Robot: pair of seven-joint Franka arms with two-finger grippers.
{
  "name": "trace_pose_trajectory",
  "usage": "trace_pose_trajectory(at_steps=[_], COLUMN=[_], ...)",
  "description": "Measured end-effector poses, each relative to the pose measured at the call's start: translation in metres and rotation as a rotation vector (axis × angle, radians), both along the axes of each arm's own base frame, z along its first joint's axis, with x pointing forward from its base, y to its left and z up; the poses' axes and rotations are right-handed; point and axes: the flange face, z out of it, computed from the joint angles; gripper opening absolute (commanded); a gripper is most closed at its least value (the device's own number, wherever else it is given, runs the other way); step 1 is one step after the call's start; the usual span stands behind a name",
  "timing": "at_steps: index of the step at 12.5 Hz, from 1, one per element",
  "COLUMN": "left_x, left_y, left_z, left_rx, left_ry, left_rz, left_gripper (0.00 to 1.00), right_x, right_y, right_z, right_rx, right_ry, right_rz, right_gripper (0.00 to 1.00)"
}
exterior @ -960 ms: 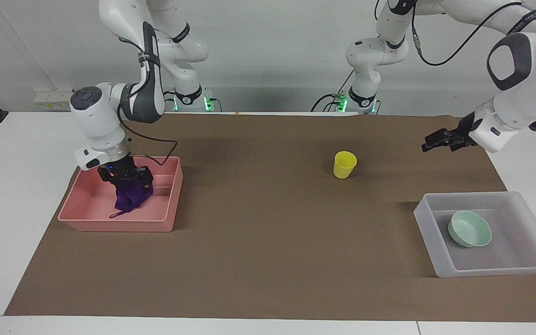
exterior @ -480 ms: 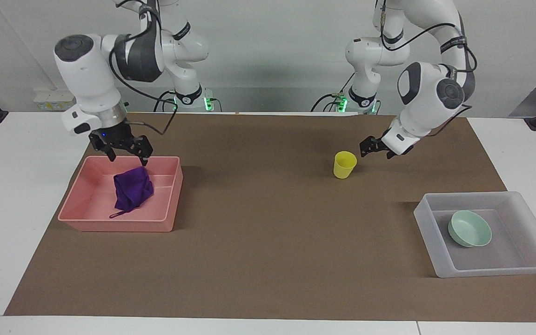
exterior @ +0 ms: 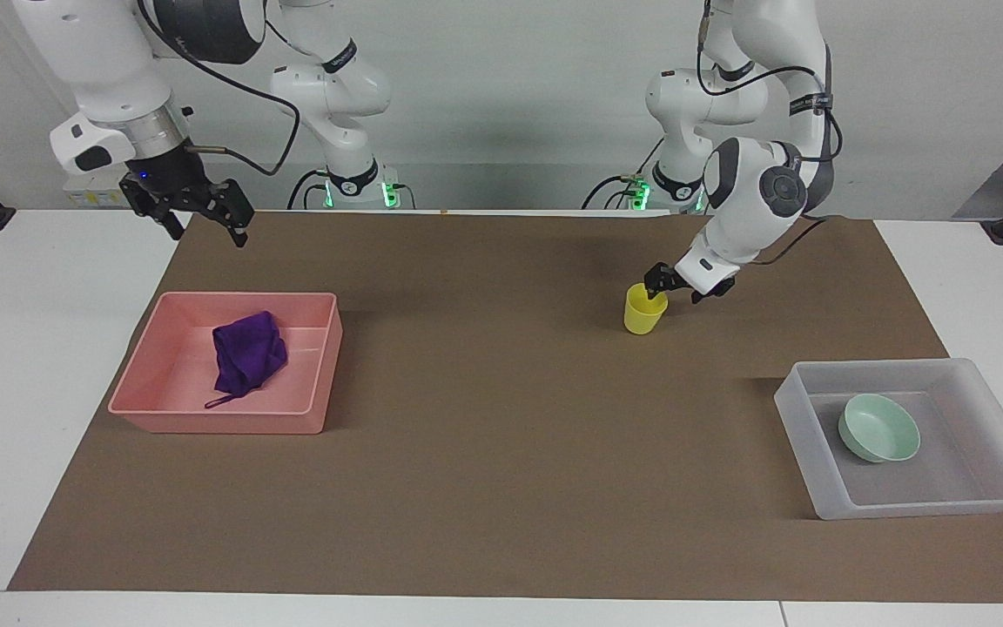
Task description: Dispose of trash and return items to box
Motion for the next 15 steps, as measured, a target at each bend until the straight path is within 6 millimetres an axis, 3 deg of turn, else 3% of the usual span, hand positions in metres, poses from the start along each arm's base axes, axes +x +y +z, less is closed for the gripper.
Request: trace_pose_trajectory(at_steps=[1,5,7,9,11,13,15], left_x=[0.001,0.004,0.010,0.025,0.051,0.073,0.087], left_y=[0.000,0.002,-0.001,0.009,0.049,0.112,0.182], left_z=[-0.003,-0.014,-0.003,0.023,0.070,0.129,0.174], left_rx=[0.001,0.003,-0.011,-0.016,-0.027,-0.044,-0.048], left_ry=[0.003,0.012,0.000,0.007,0.004,-0.043,-0.121], left_rz=[0.002,0.016,0.053,0.089,0.151,0.222,0.300], left_gripper=[0.02,0.00,0.00,0.00,0.00,0.00,0.00], right_x=[-0.001,0.003,0.005,0.006,0.006,0.007,0.007], right_y=[-0.001,-0.005,-0.008,-0.007,-0.004,-0.002,0.000], right_z=[0.004,-0.003,-0.005,-0.005,-0.005,-0.005,-0.005], right_rx=[0.000,0.000,-0.001,-0.009,-0.021,-0.018,-0.014], right_ry=[-0.002,0.012,0.011,0.005,0.006,0.006,0.005], right_rz=[0.019,0.030,0.026,0.030,0.038,0.042,0.043], right_gripper=[1.00,1.00,1.00,1.00,1.00,1.00,1.00])
